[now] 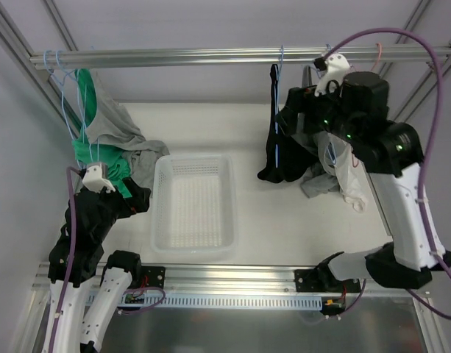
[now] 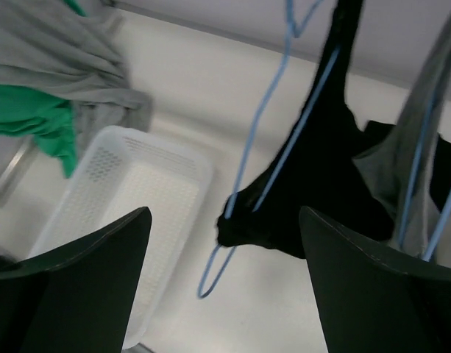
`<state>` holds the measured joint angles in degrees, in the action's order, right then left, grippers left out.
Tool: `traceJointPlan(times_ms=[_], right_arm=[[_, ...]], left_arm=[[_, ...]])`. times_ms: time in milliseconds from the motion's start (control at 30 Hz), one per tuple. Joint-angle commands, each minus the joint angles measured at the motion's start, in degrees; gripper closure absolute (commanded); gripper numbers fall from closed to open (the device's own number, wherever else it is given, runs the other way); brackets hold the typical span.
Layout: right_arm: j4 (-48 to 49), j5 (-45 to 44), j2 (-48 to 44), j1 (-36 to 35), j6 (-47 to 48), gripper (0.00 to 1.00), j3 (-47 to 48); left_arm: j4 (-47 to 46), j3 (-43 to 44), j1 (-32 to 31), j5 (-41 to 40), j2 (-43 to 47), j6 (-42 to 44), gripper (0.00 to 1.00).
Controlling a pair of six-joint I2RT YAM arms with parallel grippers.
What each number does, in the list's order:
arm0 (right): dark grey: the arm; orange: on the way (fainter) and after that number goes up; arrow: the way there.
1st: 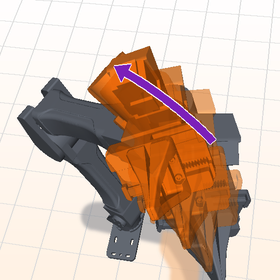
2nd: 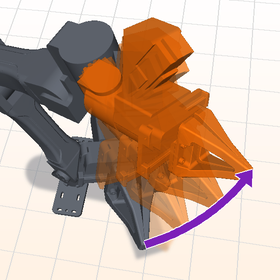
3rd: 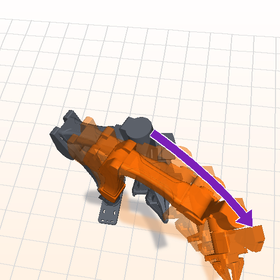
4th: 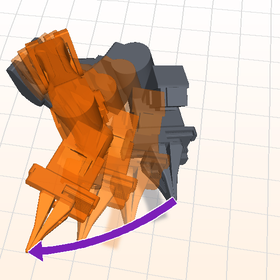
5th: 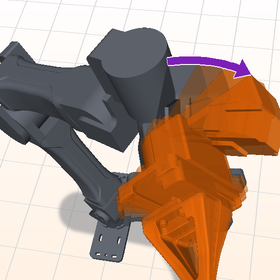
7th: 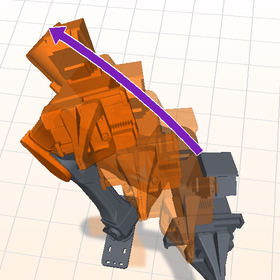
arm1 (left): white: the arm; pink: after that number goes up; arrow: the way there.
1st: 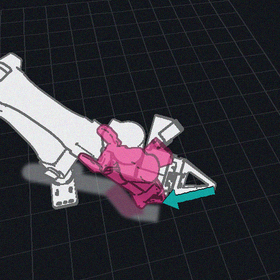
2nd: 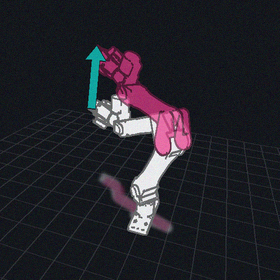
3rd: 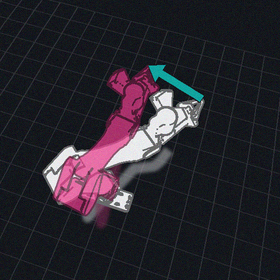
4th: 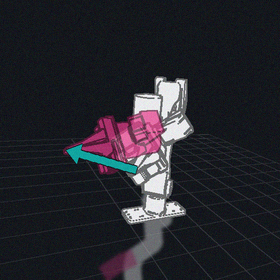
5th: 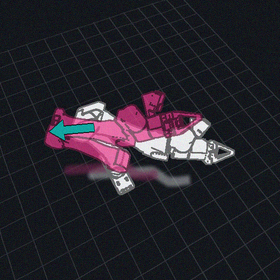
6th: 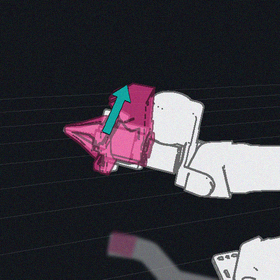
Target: Remove the tank top from the hanger
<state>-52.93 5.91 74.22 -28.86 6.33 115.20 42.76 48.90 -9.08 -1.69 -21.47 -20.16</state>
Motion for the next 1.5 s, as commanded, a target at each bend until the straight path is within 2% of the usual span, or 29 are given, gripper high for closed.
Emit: traceJointPlan(times_ms=[0, 100, 200, 300, 400, 433, 600, 733, 967, 1167, 1333, 1467], right_arm=[[-3.0, -22.8, 6.0, -2.6, 5.8, 0.13, 5.0], [-2.7, -27.3, 11.8, -6.1, 7.3, 0.16, 7.1], [-2.4, -32.0, 15.7, -8.2, 8.3, 0.23, 9.2], [-1.3, -36.3, 17.2, -8.4, 7.8, 0.38, 7.8], [-0.8, -37.3, 17.7, -8.4, 7.0, 0.59, 6.2], [-0.7, -37.9, 17.7, -8.8, 6.9, 0.69, 5.6], [0.5, -41.0, 16.0, -9.6, 6.0, 0.83, 4.0], [1.9, -41.9, 13.1, -9.9, 5.2, 1.0, 2.3], [14.8, -41.5, 6.6, -9.7, 6.2, 1.0, -6.5], [20.0, -38.8, 2.5, -9.8, 7.1, 1.0, -9.4], [20.2, -36.6, -0.9, -9.8, 7.3, 1.0, -12.5], [14.2, -33.2, -6.4, -9.7, 4.8, 1.0, -17.2]], left_arm=[[-2.2, -0.2, -0.7, 1.6, -0.9, 0.6, 0.01], [-2.3, -0.2, -0.8, 1.6, -1.5, 0.7, 0.01], [-2.4, -0.3, -0.8, 1.6, -2.0, 0.7, 0.01], [-2.5, -0.4, -0.7, 2.9, -2.1, 0.8, 0.01], [-2.5, -0.3, -0.8, 3.1, -2.0, 0.9, 0.01], [-2.7, -0.4, -0.8, 3.4, -2.0, 0.9, 0.01], [-2.7, -0.4, -0.8, 3.8, -2.4, 1.0, 0.01], [-2.9, -0.4, -0.8, 4.2, -2.8, 1.1, 0.01], [-2.9, -0.6, -0.7, 4.3, -2.6, 1.2, 0.01], [-3.0, -0.6, -0.8, 4.7, -2.6, 1.2, 0.01], [-3.1, -0.4, -0.9, 5.0, -2.6, 1.5, 0.01], [-4.0, 1.3, -0.9, 11.1, -5.4, 3.3, 0.01]])
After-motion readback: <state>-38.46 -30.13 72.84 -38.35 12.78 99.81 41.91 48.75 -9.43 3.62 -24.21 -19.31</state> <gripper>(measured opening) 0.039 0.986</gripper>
